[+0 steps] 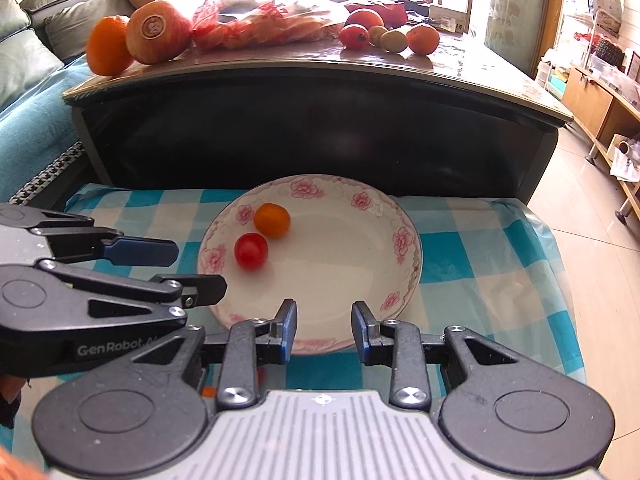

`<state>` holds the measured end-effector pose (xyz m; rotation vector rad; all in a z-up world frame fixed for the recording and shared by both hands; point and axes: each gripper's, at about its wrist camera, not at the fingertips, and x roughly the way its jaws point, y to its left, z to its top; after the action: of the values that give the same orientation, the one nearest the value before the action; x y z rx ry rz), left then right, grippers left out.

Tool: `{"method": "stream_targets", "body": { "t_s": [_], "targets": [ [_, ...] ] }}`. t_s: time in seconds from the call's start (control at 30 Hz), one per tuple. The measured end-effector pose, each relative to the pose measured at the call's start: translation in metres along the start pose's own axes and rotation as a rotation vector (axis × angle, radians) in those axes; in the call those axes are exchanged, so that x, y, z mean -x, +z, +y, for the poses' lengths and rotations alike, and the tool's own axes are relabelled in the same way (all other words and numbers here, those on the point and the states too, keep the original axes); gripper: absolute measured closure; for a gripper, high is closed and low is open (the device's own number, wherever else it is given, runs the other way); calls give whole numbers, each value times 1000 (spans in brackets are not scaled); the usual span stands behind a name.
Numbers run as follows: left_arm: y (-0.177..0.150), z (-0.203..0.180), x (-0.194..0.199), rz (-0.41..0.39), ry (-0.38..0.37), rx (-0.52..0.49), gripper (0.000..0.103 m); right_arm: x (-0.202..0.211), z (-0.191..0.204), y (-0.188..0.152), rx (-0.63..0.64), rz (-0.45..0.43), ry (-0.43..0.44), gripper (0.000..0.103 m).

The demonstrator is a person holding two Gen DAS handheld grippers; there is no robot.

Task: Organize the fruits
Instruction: 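Open both tools to drop the mandarin and tomato into the bowl, then move both open tools back toward the remaining fruit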

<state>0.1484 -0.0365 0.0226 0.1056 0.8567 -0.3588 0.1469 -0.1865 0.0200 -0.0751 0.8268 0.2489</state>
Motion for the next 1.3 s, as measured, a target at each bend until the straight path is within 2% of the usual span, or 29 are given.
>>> {"method": "stream_targets", "body": {
  "t_s": [0.9,1.07,1.3],
  "targets": [
    [-41,-2,24,47,10,-20,51,29,31,-36,-9,35,56,69],
    [-49,0,25,63,2,-22,44,29,34,-43,-13,58,65,69],
    [-57,8,24,85,7,-7,43,20,31,-53,-32,109,46,69]
  ]
}}
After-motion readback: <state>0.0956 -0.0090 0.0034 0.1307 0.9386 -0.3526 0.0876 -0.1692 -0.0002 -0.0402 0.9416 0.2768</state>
